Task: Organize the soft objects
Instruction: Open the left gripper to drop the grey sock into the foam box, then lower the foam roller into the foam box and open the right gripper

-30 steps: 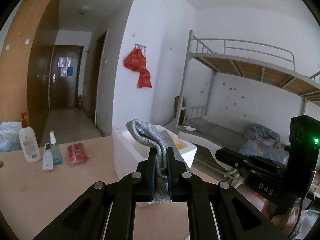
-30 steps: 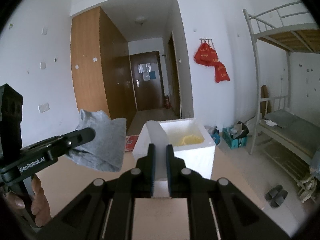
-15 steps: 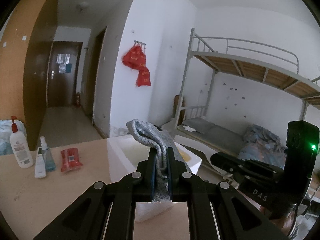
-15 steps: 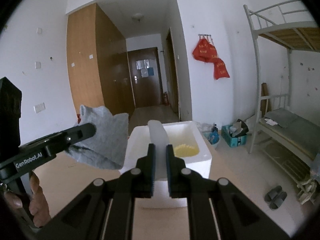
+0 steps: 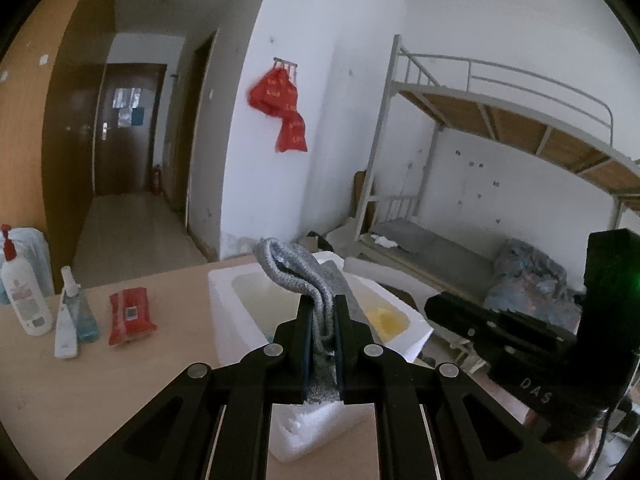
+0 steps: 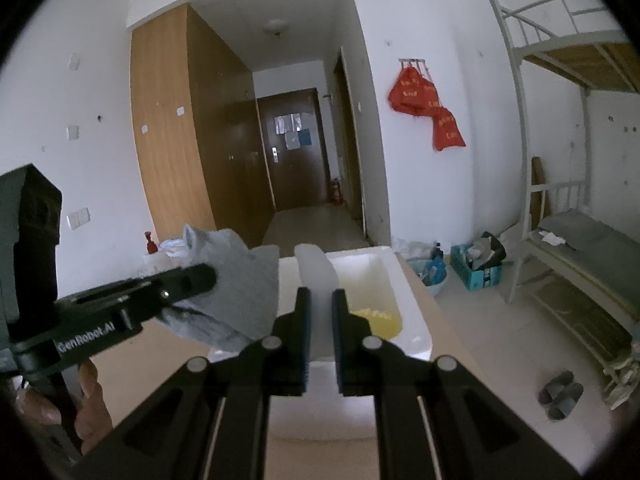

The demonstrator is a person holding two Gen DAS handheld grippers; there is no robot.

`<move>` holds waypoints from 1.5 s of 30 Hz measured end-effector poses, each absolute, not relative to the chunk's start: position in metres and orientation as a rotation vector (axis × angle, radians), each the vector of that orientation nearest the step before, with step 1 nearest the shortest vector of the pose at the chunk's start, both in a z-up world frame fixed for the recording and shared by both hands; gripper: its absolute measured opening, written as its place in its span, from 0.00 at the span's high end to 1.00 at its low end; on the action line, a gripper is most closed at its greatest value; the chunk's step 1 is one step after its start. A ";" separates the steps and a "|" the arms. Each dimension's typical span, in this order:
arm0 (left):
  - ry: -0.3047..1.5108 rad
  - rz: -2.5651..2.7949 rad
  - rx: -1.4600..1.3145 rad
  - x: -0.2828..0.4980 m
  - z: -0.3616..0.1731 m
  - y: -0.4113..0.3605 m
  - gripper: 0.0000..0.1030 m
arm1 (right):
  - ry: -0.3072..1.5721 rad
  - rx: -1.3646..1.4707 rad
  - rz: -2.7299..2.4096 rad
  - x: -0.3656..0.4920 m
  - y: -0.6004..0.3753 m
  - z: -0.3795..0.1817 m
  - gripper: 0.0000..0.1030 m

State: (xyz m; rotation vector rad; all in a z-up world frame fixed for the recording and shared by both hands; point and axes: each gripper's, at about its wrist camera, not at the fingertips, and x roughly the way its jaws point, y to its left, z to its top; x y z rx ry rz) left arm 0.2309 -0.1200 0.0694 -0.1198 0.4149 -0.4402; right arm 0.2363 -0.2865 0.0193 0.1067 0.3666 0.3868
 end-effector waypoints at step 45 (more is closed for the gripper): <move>0.440 -0.315 -0.110 0.263 0.066 -0.111 0.10 | 0.382 0.122 0.403 0.259 -0.283 0.018 0.88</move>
